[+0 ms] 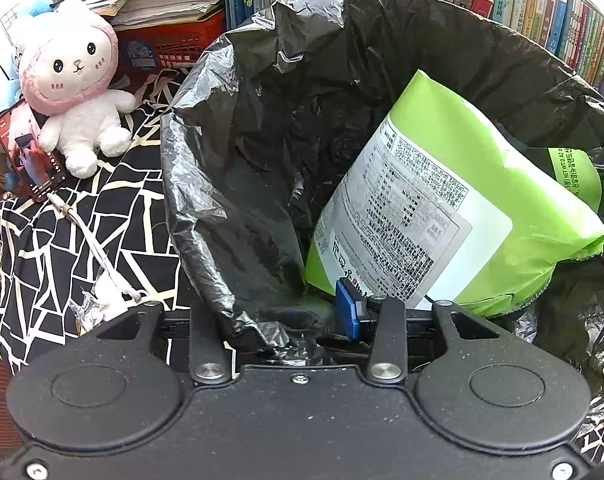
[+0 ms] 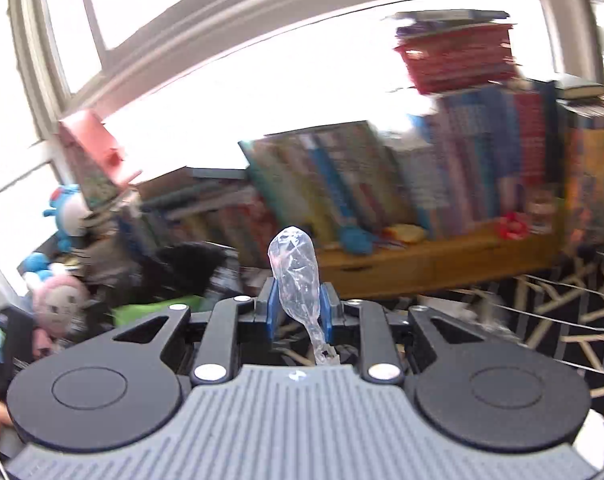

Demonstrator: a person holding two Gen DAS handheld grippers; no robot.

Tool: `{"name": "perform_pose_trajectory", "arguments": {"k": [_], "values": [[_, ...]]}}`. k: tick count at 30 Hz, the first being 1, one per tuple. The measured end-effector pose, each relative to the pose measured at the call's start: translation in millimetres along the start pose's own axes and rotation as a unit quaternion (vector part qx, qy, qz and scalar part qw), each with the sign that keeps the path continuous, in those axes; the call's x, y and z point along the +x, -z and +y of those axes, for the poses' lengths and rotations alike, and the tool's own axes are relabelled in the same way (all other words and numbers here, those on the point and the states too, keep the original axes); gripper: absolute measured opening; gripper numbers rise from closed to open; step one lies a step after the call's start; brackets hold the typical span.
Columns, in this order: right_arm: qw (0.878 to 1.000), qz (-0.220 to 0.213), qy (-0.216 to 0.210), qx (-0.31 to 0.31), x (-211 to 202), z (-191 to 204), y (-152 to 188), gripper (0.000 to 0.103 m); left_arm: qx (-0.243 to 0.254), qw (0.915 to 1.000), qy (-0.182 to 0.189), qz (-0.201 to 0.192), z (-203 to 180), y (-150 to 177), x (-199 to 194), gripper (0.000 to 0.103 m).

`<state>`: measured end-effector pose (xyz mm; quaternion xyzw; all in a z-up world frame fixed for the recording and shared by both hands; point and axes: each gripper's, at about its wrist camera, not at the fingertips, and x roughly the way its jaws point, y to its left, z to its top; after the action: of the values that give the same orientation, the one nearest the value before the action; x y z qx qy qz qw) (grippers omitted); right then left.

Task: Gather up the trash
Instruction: 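Carry the clear plastic wrapper over the black trash bag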

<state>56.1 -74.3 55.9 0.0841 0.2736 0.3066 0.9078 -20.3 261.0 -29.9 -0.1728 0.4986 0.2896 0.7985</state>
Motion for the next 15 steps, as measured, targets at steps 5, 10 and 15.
{"name": "perform_pose_trajectory", "arguments": {"k": [5,10,15], "values": [[0.998,0.015,-0.049,-0.023,28,59,-11,0.027,-0.003,1.0000,0.009,-0.002,2,1,0,0.040],[0.995,0.039,-0.073,-0.057,50,104,-9,0.028,-0.002,0.9999,0.016,-0.003,4,2,0,0.041],[0.994,0.061,-0.072,-0.061,67,123,-5,0.032,-0.001,0.9998,0.021,-0.002,5,1,1,0.043]]}}
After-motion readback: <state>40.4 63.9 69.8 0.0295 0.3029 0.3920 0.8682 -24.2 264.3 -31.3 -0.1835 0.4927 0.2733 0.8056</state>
